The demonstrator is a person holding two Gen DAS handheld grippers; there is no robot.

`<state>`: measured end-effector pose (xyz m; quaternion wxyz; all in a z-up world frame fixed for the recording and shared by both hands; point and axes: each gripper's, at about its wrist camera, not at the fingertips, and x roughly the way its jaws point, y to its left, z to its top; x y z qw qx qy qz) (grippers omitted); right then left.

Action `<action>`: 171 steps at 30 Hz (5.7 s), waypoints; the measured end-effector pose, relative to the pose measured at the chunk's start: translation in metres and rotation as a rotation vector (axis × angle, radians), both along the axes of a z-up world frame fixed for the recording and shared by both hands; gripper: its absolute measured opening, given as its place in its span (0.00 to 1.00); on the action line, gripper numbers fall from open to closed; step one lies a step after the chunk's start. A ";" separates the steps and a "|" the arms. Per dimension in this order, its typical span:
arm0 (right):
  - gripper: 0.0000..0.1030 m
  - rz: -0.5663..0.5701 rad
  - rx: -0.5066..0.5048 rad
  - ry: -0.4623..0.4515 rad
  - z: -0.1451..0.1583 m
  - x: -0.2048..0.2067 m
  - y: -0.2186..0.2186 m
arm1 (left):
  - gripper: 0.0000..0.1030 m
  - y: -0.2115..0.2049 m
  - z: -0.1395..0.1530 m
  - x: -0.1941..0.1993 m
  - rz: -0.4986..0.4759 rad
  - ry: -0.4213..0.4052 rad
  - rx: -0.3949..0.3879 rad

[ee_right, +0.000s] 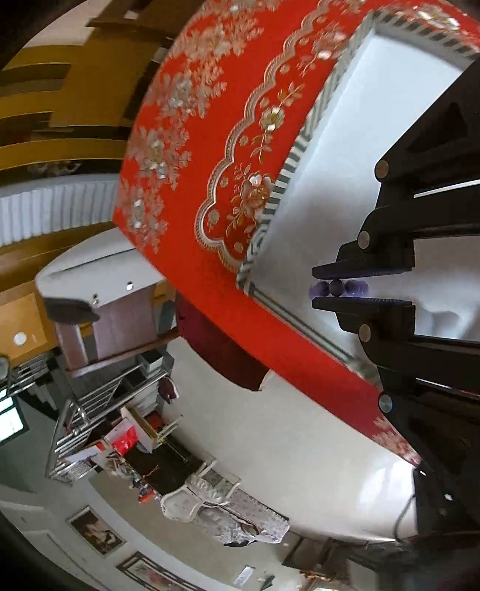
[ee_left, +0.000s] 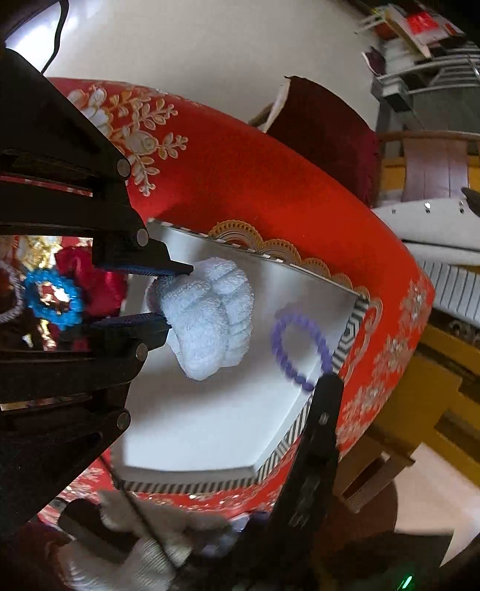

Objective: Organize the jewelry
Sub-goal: 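Carry the scrunchie into the tray and open the left tool while the right tool drops the purple bracelet there, then withdraw both tools from the tray back over the jewelry pile, then grasp the blue bead bracelet with the left tool while the right tool grasps the multicolour bracelet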

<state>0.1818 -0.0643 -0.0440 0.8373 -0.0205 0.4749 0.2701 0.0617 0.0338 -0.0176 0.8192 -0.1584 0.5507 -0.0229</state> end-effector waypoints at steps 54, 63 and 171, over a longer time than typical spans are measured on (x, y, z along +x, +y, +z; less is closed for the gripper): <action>0.43 -0.360 0.043 -0.080 -0.001 -0.326 -0.116 | 0.49 0.021 0.032 -0.156 -0.149 -0.099 0.146; 0.43 -0.368 0.032 -0.094 0.000 -0.335 -0.117 | 0.49 0.014 0.035 -0.161 -0.168 -0.117 0.148; 0.08 -0.241 -0.035 -0.172 0.043 -0.171 -0.137 | 0.09 -0.047 0.071 -0.029 -0.319 -0.192 0.033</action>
